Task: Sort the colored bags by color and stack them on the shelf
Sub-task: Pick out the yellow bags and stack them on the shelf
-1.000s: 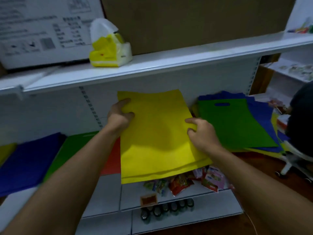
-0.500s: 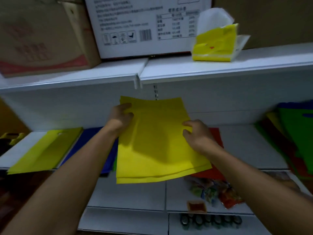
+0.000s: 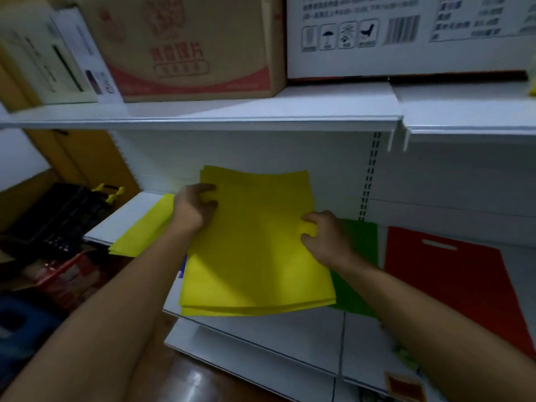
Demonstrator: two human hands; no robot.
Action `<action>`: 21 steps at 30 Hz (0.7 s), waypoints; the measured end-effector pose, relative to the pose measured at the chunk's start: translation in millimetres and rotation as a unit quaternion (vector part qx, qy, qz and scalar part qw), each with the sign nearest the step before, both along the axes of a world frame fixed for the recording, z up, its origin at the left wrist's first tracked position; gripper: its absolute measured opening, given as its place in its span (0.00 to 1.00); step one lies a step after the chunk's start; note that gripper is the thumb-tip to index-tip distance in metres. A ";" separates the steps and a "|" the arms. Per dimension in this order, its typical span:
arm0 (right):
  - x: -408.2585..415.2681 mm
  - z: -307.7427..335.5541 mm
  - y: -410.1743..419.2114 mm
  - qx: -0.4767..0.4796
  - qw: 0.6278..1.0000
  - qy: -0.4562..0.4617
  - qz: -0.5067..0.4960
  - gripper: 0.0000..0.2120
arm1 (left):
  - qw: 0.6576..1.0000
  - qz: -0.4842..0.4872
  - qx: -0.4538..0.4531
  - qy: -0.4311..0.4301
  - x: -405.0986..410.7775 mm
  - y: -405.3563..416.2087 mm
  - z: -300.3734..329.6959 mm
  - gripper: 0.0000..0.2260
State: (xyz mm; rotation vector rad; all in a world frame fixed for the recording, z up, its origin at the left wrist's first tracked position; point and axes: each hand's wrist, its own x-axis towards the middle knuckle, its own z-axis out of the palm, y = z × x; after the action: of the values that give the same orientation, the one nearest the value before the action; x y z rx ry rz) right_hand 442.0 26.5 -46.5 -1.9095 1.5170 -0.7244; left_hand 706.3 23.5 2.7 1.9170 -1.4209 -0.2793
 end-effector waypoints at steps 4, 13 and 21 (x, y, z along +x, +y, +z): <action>47.9 -3.3 -7.8 -0.003 0.999 -0.007 0.037 0.23 | 0.999 0.030 0.020 -0.013 48.6 12.9 -0.6 0.17; 181.3 -13.9 -23.9 0.009 0.995 -0.006 0.104 0.23 | 0.991 0.056 0.095 -0.080 176.2 4.6 -7.3 0.25; 315.9 -42.5 -64.5 0.039 0.996 0.002 0.078 0.21 | 0.996 0.031 0.069 -0.051 315.1 -61.0 -38.0 0.25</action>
State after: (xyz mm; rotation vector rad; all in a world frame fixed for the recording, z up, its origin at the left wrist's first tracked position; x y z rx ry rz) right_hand 757.9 -38.0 -89.0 -1.9456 1.3615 -0.5837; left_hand 1021.5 -37.5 -35.3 2.1100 -1.4384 -0.2585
